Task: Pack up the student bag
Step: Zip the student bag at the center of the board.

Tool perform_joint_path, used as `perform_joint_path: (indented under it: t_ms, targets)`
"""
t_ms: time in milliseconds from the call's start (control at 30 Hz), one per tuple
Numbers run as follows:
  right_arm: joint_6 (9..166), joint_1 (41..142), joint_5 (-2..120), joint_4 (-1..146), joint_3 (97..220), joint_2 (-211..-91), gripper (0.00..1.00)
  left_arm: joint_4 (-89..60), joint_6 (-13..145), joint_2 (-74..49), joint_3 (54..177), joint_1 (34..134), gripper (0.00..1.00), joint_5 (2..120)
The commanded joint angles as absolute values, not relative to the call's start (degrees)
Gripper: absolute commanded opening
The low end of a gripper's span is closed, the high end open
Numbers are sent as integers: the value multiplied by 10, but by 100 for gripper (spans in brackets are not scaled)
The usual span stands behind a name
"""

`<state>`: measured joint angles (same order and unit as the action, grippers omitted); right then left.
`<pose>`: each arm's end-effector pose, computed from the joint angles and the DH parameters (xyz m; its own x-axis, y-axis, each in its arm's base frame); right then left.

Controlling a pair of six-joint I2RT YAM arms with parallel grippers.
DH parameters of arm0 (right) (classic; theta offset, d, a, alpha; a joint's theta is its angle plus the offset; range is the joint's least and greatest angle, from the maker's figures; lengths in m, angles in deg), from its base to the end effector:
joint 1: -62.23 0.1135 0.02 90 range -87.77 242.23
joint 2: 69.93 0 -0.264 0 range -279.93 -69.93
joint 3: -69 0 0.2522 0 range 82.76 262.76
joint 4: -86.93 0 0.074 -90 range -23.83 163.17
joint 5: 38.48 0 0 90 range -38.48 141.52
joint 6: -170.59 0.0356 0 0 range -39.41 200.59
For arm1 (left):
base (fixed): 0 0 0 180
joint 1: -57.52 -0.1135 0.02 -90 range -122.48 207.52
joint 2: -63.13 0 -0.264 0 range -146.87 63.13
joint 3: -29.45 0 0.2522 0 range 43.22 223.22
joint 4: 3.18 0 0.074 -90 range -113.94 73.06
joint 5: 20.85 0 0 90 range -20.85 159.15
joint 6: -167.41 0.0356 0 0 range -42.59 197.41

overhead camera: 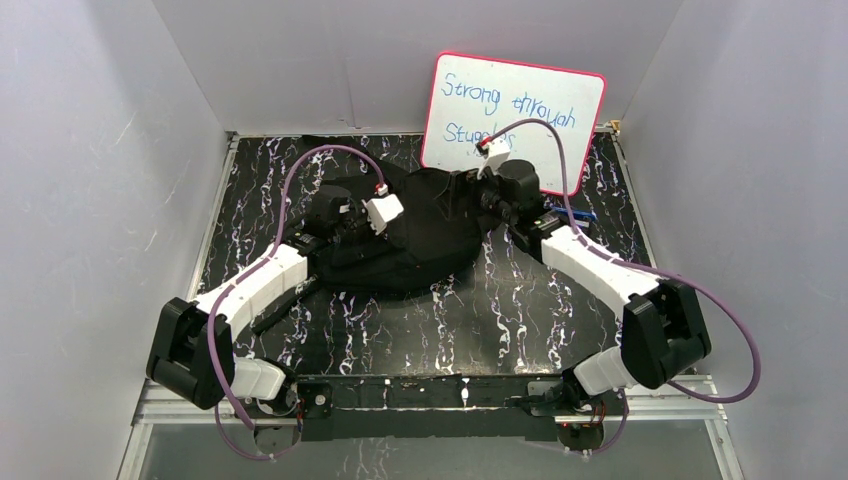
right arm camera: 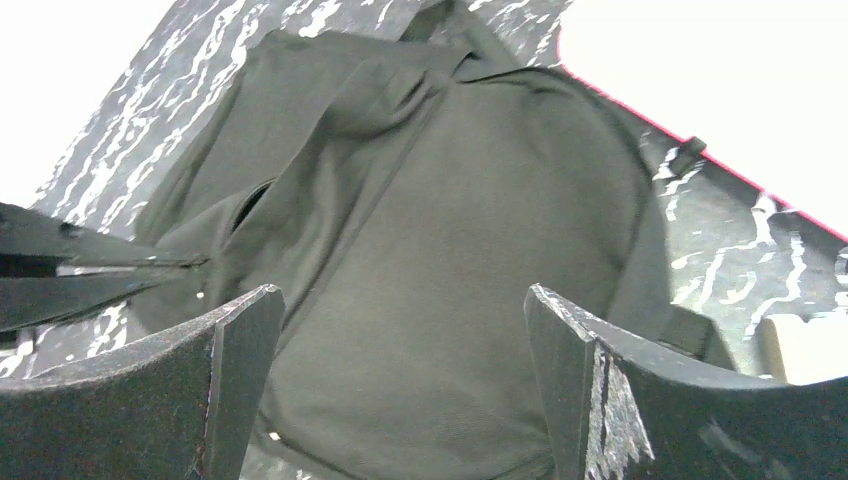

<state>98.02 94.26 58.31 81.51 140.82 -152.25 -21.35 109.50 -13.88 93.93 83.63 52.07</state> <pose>0.2842 0.1828 0.2992 -0.4085 0.0953 -0.9078 -0.5248 0.7892 0.3190 0.2646 -0.1413 0.2609 -0.0444 0.5873 -0.8081 0.7921 0.5137 0.3298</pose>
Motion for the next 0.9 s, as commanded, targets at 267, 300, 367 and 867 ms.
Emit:
perform_joint_path:
  t_ms: [267,300,367,867]
  targets:
    - [882,969,657,876,1378,-1502,65,-173,1054,-124,946,834,0,531]
    - [876,989,652,886,1372,-1503,63,-175,1054,-125,948,833,0,530]
    - [866,1031,639,921,1355,-1503,62,-179,1054,-128,950,831,0,528]
    - [807,1116,595,1137,1315,-1608,59,-181,1053,-125,947,826,0,524]
